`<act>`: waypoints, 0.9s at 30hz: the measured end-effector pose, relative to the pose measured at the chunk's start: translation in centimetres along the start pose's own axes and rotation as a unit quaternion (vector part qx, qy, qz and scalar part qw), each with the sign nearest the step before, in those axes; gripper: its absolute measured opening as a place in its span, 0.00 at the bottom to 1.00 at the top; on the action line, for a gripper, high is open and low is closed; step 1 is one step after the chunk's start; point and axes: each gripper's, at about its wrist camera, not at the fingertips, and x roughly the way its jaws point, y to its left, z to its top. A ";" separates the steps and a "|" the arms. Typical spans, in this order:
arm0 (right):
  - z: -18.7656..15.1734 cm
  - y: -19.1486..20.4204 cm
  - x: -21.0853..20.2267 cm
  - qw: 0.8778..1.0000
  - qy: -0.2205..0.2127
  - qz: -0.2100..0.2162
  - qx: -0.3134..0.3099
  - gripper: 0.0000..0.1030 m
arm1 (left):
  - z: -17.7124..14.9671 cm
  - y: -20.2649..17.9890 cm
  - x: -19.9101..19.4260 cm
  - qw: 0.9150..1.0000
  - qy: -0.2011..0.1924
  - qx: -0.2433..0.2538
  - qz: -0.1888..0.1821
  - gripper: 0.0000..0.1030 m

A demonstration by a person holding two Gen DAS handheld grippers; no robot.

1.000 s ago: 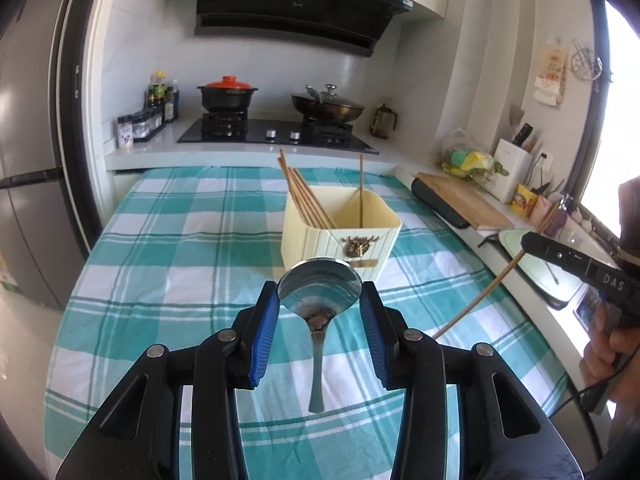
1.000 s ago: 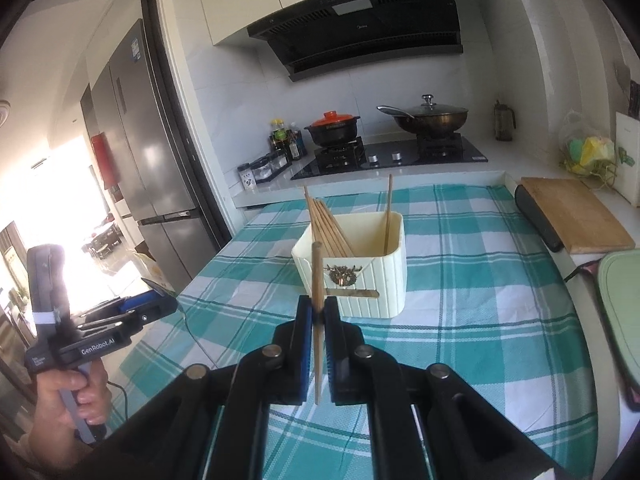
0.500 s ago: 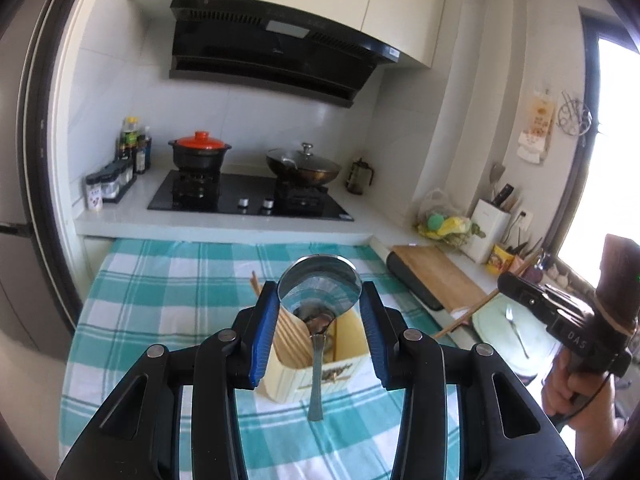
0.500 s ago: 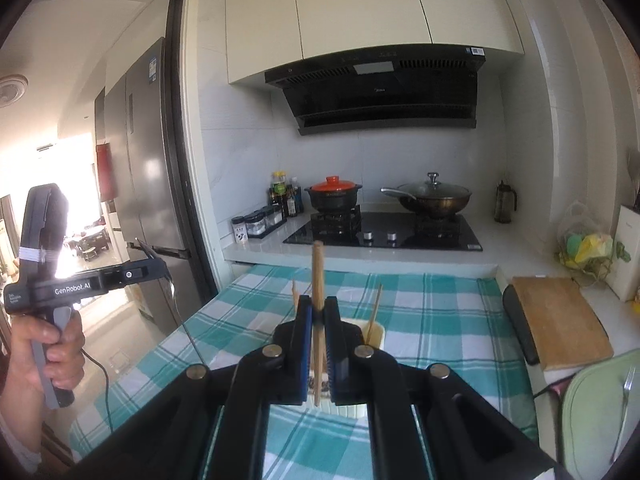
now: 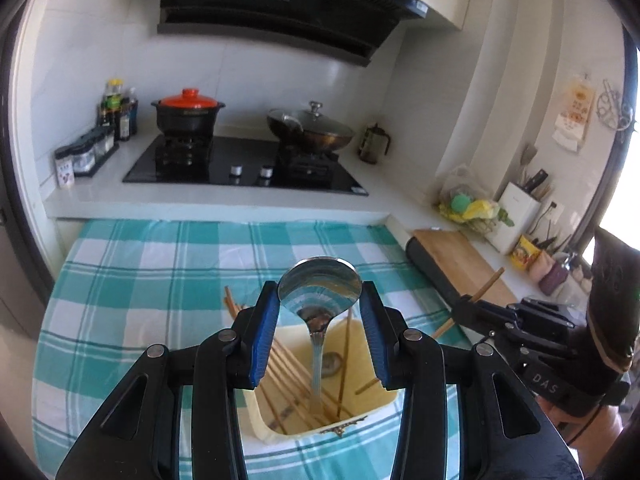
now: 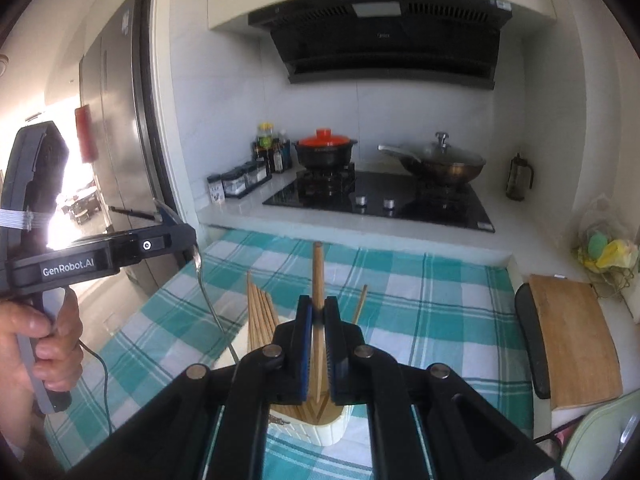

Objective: Organize utensils

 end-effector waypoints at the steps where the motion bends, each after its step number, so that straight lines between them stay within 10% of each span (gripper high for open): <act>1: -0.2 -0.1 1.4 1.000 0.020 0.003 -0.002 0.06 | -0.2 0.1 1.0 1.000 0.012 -0.001 0.003 0.40; 7: -1.2 -0.3 9.2 0.993 0.119 0.025 0.003 0.07 | -1.8 1.7 6.6 0.997 0.070 -0.013 0.033 0.41; 9: -1.2 -0.6 10.4 0.992 0.121 0.037 0.016 0.22 | -2.0 2.4 7.2 0.996 0.074 -0.022 0.048 0.43; 12: -0.8 -1.2 10.0 0.994 0.088 0.047 0.046 0.49 | -1.9 3.1 5.6 0.996 0.054 -0.031 0.061 0.66; 19: -0.3 -1.3 3.7 0.999 0.012 0.018 0.049 0.59 | -3.0 1.5 -1.3 0.987 -0.034 0.026 0.153 0.99; 27: -4.7 1.5 -4.4 0.998 -0.034 -0.003 0.047 0.77 | -7.7 -3.2 -5.8 0.962 -0.069 0.069 0.257 1.00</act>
